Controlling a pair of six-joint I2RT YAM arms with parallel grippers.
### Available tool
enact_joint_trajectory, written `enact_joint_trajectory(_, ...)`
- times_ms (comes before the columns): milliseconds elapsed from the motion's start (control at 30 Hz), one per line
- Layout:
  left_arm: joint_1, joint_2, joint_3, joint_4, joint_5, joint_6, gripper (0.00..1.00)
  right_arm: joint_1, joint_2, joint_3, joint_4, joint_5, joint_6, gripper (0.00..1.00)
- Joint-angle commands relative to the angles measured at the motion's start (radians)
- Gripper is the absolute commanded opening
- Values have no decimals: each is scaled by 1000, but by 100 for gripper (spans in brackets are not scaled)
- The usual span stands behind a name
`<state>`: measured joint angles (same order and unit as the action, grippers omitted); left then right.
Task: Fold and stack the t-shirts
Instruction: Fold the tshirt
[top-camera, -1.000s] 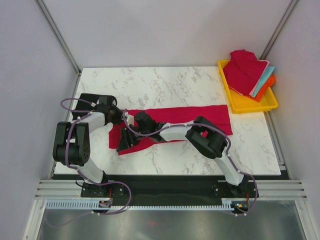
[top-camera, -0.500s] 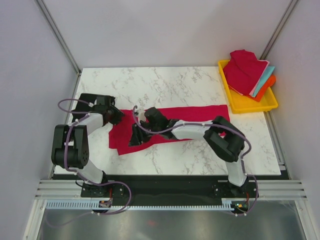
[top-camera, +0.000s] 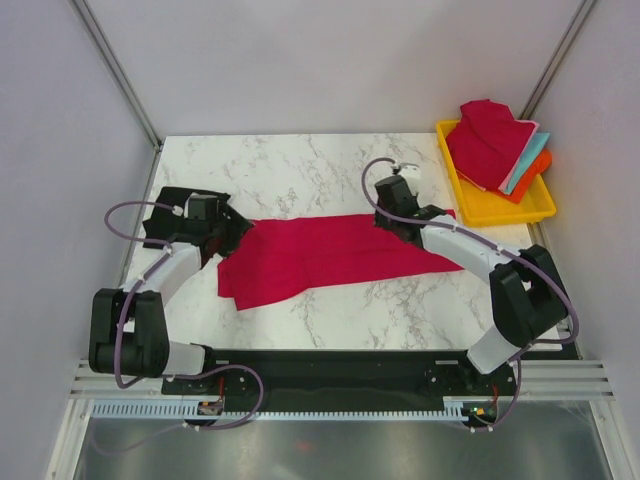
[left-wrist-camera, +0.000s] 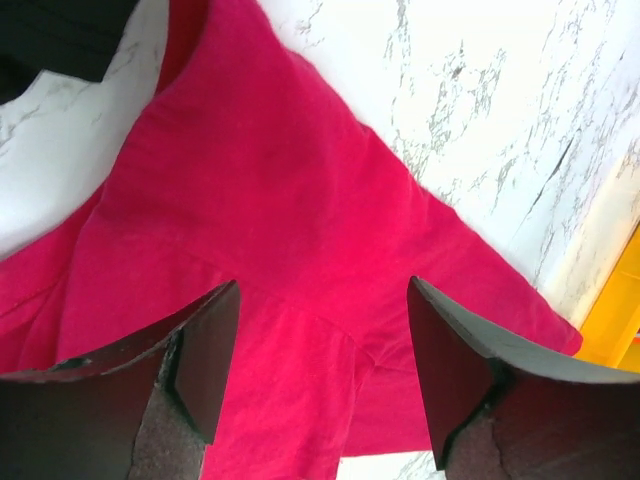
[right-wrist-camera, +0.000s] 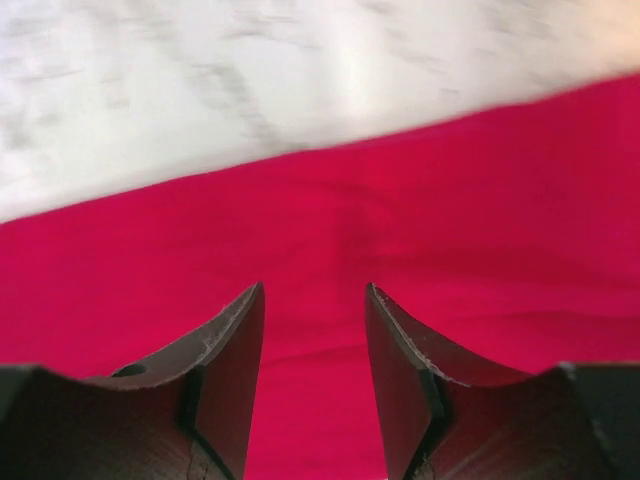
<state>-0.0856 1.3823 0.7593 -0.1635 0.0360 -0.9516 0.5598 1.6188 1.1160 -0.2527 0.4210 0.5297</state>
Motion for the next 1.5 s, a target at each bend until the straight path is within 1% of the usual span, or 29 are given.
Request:
enact_joint_trajectory(0,1,-49,-18,-45,-19,-26,74,-151,-28,-87,-50,60,102,53)
enact_joint_trajectory(67,3,-60,-26,-123,-60,-68,69,-191,-19,-128,-43,30,124,53)
enact_joint_trajectory(167,0,-57,-52,-136,-48,-81,65,-210,-7,-156,-46,24,128,54)
enact_joint_trajectory(233,-5,-51,-67,-131,-48,-87,65,-210,4,-180,-43,47,142,56)
enact_joint_trajectory(300,-8,-16,-68,-130,-56,-87,66,-213,39,-185,-37,51,147,57)
enact_joint_trajectory(433,-14,93,-42,-120,-48,-75,66,-216,94,-183,-43,38,156,57)
enact_joint_trajectory(467,-22,118,-17,-122,-50,-69,66,-218,101,-185,-49,32,159,63)
enact_joint_trajectory(500,-25,171,-5,-120,-54,-65,66,-218,104,-186,-77,35,170,74)
enact_joint_trajectory(533,-29,196,9,-122,-54,-65,65,-218,107,-194,-95,39,205,83)
enact_joint_trajectory(567,-37,227,41,-120,-54,-59,65,-218,110,-196,-115,35,213,89)
enact_joint_trajectory(700,-62,362,168,-146,-42,-39,62,-202,64,-258,-149,-4,240,89)
enact_joint_trajectory(733,-71,427,240,-169,-42,-33,62,-177,40,-266,-149,-4,234,89)
enact_joint_trajectory(833,-91,532,395,-272,-77,-15,62,-135,12,-272,-207,-22,230,89)
enact_joint_trajectory(933,-97,595,516,-324,-87,-12,62,-65,1,-268,-281,-76,225,88)
enact_joint_trajectory(967,-101,631,544,-332,-81,-9,60,6,-8,-274,-292,-73,242,88)
enact_joint_trajectory(1033,-114,670,633,-349,-76,-7,59,89,-37,-292,-301,-56,275,88)
enact_joint_trajectory(1067,-118,711,667,-379,-77,0,59,170,-46,-298,-300,-65,315,88)
enact_joint_trajectory(1100,-124,737,707,-393,-76,8,59,210,-56,-301,-301,-88,332,88)
enact_joint_trajectory(1133,-137,763,794,-407,-71,19,59,253,-59,-301,-301,-100,360,88)
enact_joint_trajectory(1167,-141,791,848,-451,-67,43,57,343,-60,-300,-295,-113,384,88)
enact_joint_trajectory(1200,-147,861,906,-484,-65,54,57,397,-59,-291,-286,-122,433,88)
enact_joint_trajectory(1233,-163,894,1030,-520,-68,74,56,504,-54,-280,-269,-131,453,88)
enact_joint_trajectory(1267,-170,932,1092,-566,-76,88,54,553,-44,-260,-257,-143,467,88)
enact_joint_trajectory(1300,-181,986,1154,-599,-87,96,54,599,-12,-199,-243,-158,455,88)
enact_joint_trajectory(1333,-203,1010,1261,-614,-97,103,54,680,9,-158,-240,-172,443,88)
enact_joint_trajectory(1367,-213,1027,1305,-614,-107,108,54,713,30,-68,-234,-179,422,88)
enact_joint_trajectory(1400,-224,1066,1387,-614,-107,112,54,742,59,-24,-226,-177,371,89)
enact_joint_trajectory(1433,-245,1086,1431,-614,-104,119,54,780,70,16,-226,-166,351,89)
enact_joint_trajectory(1467,-253,1106,1475,-614,-85,123,54,784,75,48,-226,-145,334,91)
